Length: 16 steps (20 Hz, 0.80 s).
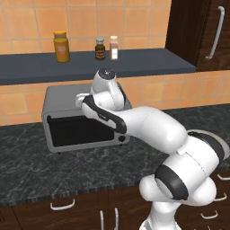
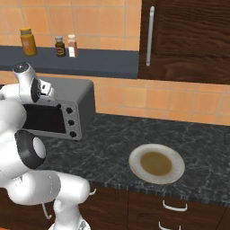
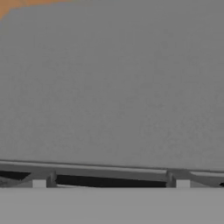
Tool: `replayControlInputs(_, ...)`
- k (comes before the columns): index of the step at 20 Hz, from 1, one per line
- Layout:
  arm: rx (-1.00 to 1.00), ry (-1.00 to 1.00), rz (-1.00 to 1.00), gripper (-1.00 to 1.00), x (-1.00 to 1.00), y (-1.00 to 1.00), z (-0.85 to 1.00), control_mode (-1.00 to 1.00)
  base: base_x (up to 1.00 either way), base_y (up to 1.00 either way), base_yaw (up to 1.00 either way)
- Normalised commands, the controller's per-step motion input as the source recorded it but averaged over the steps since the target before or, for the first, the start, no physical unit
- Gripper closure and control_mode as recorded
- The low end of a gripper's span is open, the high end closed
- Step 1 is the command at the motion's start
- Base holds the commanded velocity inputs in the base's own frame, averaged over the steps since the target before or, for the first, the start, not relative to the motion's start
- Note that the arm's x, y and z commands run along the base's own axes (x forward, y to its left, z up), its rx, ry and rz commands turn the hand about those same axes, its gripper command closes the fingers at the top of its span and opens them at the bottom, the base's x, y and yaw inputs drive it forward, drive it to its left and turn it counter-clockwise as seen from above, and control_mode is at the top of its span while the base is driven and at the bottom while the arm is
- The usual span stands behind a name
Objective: Pick up the kebab skewer and baguette bread, and place them inside the toaster oven. Close the toaster oven door and start by setting the timer.
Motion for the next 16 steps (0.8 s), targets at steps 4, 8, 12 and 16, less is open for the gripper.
replayControlInputs(4,0.06,0.03,0.01,-1.00,-0.09,0.00,0.39,-1.00,0.00,0.00,0.00)
replayControlInputs(8,0.01,0.15,0.00,-1.00,-0.67,0.00,-0.04,-1.00,0.00,0.00,0.00)
replayControlInputs(12,0.01,0.21,0.00,-1.00,-0.38,0.00,-0.32,-1.00,0.00,0.00,0.00)
replayControlInputs(16,0.00,0.16,0.00,-1.00,-0.02,-0.03,-0.54,-1.00,0.00,0.00,0.00)
